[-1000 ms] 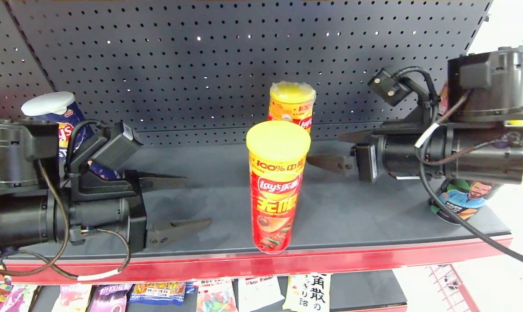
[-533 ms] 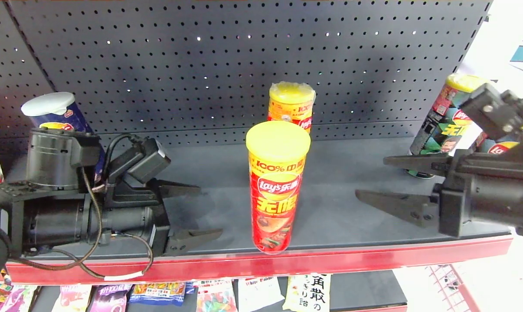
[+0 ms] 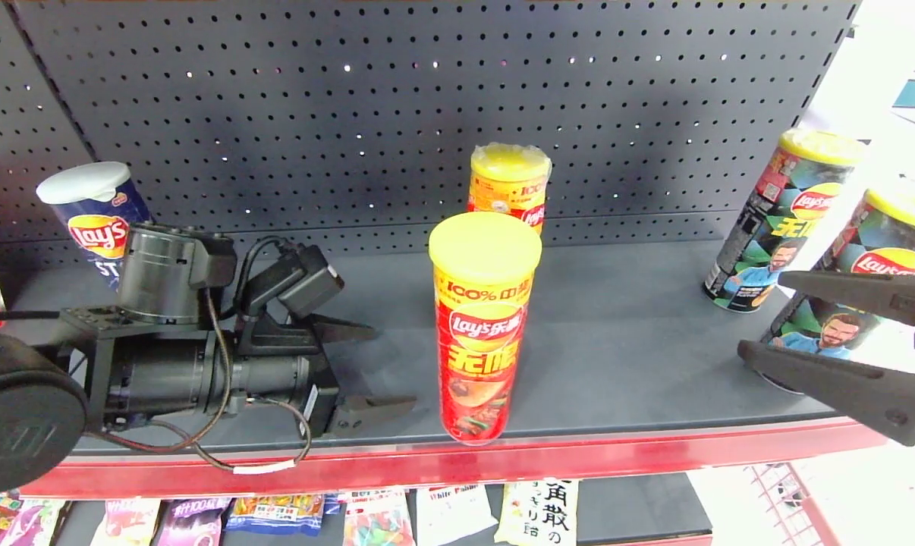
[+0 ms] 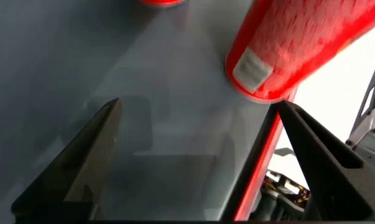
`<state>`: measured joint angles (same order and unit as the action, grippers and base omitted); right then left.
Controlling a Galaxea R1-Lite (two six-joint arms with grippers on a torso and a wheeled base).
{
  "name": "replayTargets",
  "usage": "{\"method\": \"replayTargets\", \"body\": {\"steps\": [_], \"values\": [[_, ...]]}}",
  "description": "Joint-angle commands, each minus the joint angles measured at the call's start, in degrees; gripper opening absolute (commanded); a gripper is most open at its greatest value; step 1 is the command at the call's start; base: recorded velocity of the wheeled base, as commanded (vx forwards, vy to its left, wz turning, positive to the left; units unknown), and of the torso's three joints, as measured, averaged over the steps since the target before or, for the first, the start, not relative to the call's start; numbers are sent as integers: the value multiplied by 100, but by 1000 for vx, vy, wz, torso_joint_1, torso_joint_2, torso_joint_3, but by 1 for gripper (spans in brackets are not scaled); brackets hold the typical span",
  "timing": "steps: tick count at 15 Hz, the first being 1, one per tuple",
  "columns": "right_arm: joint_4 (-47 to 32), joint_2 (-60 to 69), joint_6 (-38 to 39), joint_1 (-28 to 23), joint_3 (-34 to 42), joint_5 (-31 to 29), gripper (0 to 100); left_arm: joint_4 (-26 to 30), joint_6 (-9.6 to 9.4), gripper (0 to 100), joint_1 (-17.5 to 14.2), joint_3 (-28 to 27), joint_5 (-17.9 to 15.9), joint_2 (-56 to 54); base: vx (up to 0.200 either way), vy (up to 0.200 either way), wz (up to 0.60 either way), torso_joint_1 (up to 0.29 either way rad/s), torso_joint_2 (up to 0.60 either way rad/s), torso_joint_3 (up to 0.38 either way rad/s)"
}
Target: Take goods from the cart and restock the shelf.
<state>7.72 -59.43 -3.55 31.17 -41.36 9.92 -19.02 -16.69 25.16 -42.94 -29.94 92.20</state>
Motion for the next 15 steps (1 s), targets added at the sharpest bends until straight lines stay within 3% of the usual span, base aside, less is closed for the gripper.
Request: {"method": "replayTargets", "body": {"steps": [1, 15], "values": [[11, 89, 38, -59, -30, 1, 100, 3, 8, 100, 94, -154, 6, 228, 0, 0, 0, 0, 0, 0], [11, 98, 65, -102, -39, 1, 100, -5, 25, 100, 279, -488, 6, 606, 0, 0, 0, 0, 0, 0]]}}
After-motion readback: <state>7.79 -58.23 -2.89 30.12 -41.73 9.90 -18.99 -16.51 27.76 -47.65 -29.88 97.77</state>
